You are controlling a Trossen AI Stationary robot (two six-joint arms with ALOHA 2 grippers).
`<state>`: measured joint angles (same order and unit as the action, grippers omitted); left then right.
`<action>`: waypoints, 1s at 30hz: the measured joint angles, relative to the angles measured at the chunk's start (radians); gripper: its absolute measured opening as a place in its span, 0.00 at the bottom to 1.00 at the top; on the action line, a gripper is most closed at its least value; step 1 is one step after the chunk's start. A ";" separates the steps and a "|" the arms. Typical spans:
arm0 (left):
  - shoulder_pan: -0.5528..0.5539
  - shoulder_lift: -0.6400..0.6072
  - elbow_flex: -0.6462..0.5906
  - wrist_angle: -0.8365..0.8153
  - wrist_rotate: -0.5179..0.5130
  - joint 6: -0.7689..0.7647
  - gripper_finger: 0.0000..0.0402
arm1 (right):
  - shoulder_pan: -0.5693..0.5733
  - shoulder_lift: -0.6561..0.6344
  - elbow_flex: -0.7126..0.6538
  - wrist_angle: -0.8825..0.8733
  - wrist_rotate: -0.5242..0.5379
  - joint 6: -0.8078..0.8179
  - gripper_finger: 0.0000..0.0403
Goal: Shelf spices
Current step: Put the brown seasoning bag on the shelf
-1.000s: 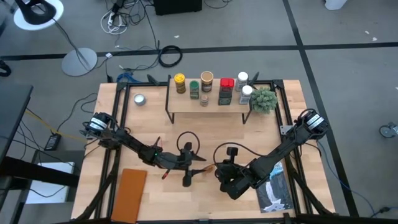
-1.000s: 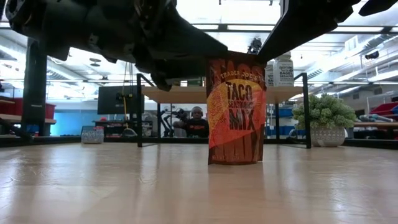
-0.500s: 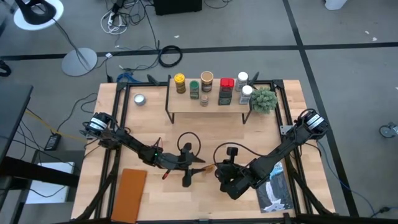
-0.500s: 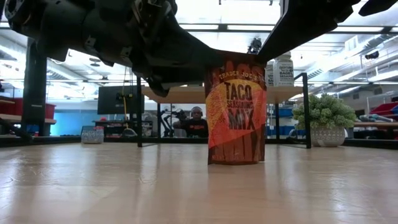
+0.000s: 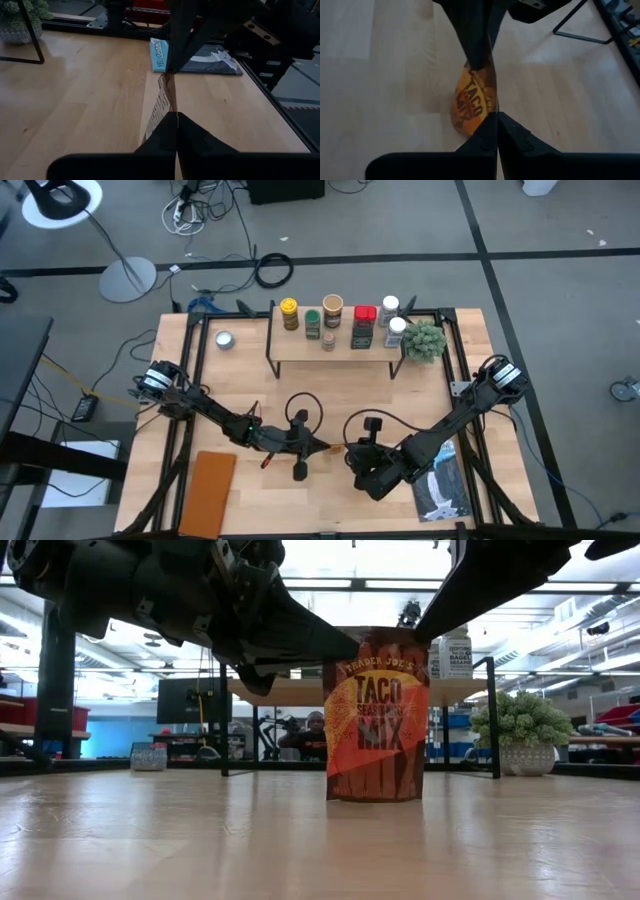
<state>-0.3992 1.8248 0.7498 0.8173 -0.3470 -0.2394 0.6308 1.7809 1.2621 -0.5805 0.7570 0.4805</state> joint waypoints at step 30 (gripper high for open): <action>0.001 0.000 0.001 -0.067 0.000 0.002 0.00 | 0.158 0.000 -0.064 -0.175 0.041 0.522 0.26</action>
<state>-0.3978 1.8244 0.7509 0.7506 -0.3470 -0.2373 0.7886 1.7809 1.1982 -0.7550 0.7976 1.0020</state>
